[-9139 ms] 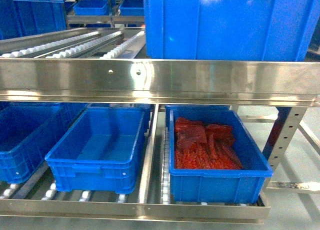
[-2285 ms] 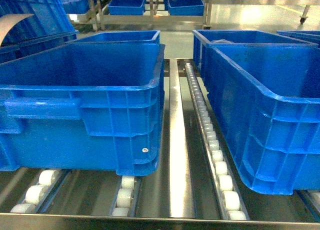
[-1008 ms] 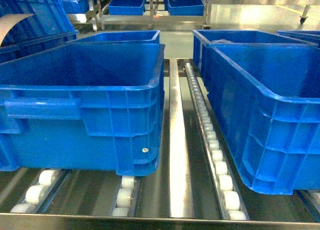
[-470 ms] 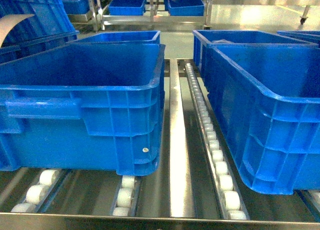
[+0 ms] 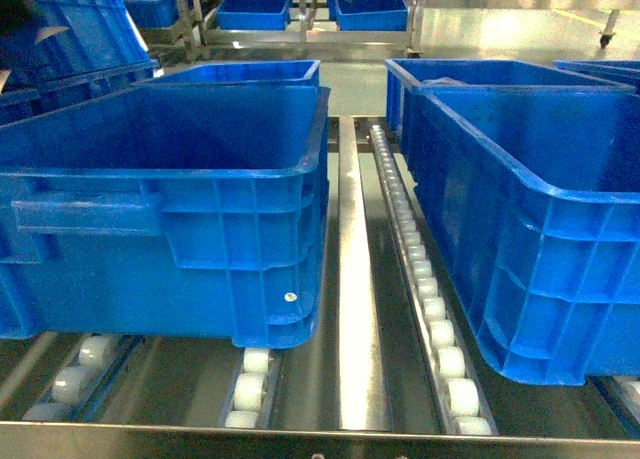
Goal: Sort blue parts and orange caps into right shelf containers
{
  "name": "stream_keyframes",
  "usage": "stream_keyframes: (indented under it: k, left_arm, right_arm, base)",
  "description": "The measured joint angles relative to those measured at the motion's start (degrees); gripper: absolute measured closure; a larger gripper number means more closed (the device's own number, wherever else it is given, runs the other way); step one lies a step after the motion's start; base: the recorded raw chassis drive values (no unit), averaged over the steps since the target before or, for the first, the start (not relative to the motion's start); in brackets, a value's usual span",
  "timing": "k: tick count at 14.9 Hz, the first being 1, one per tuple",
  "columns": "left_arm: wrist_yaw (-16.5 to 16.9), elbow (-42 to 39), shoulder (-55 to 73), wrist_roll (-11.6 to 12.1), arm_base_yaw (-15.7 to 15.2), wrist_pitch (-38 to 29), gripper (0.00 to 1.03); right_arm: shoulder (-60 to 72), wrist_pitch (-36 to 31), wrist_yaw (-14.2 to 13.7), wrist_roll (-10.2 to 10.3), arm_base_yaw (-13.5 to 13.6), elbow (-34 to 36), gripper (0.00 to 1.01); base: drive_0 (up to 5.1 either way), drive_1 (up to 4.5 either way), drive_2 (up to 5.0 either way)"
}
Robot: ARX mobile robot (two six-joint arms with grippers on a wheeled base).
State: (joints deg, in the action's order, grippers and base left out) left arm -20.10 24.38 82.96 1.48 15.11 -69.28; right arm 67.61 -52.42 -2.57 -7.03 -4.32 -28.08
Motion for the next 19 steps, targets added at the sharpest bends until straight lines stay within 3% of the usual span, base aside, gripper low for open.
stream_keyframes:
  k: [2, 4, 8, 9, 10, 14, 19]
  left_arm:
    - [0.6, 13.0, 15.0, -1.0, -0.7, 6.4, 0.60]
    - [0.3, 27.4, 24.0, -2.0, -1.7, 11.6, 0.60]
    - [-0.3, 42.8, 32.7, -5.2, -2.6, 16.5, 0.60]
    - [-0.2, 43.3, 33.7, -5.8, -2.6, 16.7, 0.60]
    - [-0.5, 43.4, 34.6, -6.1, -2.6, 16.1, 0.53]
    - [-0.5, 42.4, 34.5, -6.2, -2.5, 14.0, 0.03]
    - [0.0, 38.7, 31.4, -6.5, -2.2, 14.1, 0.05]
  right_arm:
    - [16.2, 3.4, 3.1, 2.1, -0.7, -9.6, 0.62]
    - [25.0, 5.0, 4.3, 2.8, -1.0, -16.3, 0.62]
    - [30.7, 6.8, 5.7, 4.1, -2.3, -21.3, 0.62]
    - [31.3, 7.3, 5.9, 4.5, -2.5, -21.4, 0.62]
    - [31.4, 8.3, 6.9, 4.9, -2.9, -21.6, 0.58]
    - [31.4, 8.3, 6.9, 5.2, -2.9, -21.7, 0.06]
    - [31.2, 8.3, 7.1, 5.4, -2.1, -21.6, 0.03]
  base:
    - [0.0, 0.00, 0.0]
    - [0.0, 0.00, 0.0]
    - [0.0, 0.00, 0.0]
    - [0.0, 0.00, 0.0]
    - [0.0, 0.00, 0.0]
    - [0.0, 0.00, 0.0]
    - [0.0, 0.00, 0.0]
